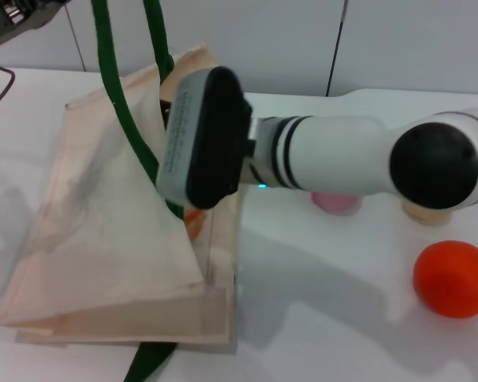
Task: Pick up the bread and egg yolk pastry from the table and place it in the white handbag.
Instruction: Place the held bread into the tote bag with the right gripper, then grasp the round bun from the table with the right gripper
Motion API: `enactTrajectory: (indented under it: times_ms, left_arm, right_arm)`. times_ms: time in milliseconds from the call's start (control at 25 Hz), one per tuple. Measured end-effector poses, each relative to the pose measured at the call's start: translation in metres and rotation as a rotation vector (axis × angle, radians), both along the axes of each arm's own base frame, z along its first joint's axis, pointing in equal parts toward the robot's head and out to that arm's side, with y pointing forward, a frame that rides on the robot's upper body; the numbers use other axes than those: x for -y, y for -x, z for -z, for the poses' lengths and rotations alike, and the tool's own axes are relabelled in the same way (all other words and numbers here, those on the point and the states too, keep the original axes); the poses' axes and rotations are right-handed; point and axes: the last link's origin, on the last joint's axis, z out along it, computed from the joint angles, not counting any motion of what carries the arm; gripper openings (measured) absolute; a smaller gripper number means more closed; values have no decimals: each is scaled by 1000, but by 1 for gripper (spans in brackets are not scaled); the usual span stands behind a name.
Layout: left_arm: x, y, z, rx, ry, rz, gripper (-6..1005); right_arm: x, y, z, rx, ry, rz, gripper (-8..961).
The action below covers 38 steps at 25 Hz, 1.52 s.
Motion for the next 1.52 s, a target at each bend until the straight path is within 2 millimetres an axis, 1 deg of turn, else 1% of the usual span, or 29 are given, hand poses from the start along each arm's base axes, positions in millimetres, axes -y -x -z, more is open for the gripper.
enactTrajectory:
  times_ms: [40,120,240,400,560,680,800,920,1000,1160,1360,1520]
  left_arm:
    - [1,2,0,-2,-1,-5,119]
    - [2,5,-1,-3,-4,-15,119]
    - [4,8,-2,-4,-6,-25,119]
    - [3,11,-2,-12,-7,-41,119]
    - [4,14,-2,-17,-8,-53,119]
    - [4,14,-1,-17,-7,-53,119]
    - [4,14,-1,-20,-5,-53,119]
    - [4,14,-1,-22,-3,-54,119]
    - [4,16,-1,-23,-4,-60,119]
    - [4,18,-1,-23,-9,-72,119]
    - [5,19,-2,-22,-12,-75,119]
    - [5,19,-2,-21,-12,-74,119]
  right_arm:
    - [-2,-3,-3,-8,-5,14,871]
    - [-5,-7,-10,-21,-8,38,875]
    - [-11,-14,-25,-49,-11,74,881]
    - [-21,-35,-55,-78,-36,146,890]
    - [-28,-64,-85,-84,-81,224,894]
    - [-35,-83,-104,-111,-122,297,894]
    - [-42,-112,-121,-114,-145,394,893]
    - [-44,-147,-137,-98,-151,513,893]
    - [-44,-167,-144,-86,-142,588,893]
    - [-38,-195,-152,-62,-113,689,894]
    - [-31,-212,-155,-30,-88,751,894]
    - [-29,-221,-151,1,-70,785,893]
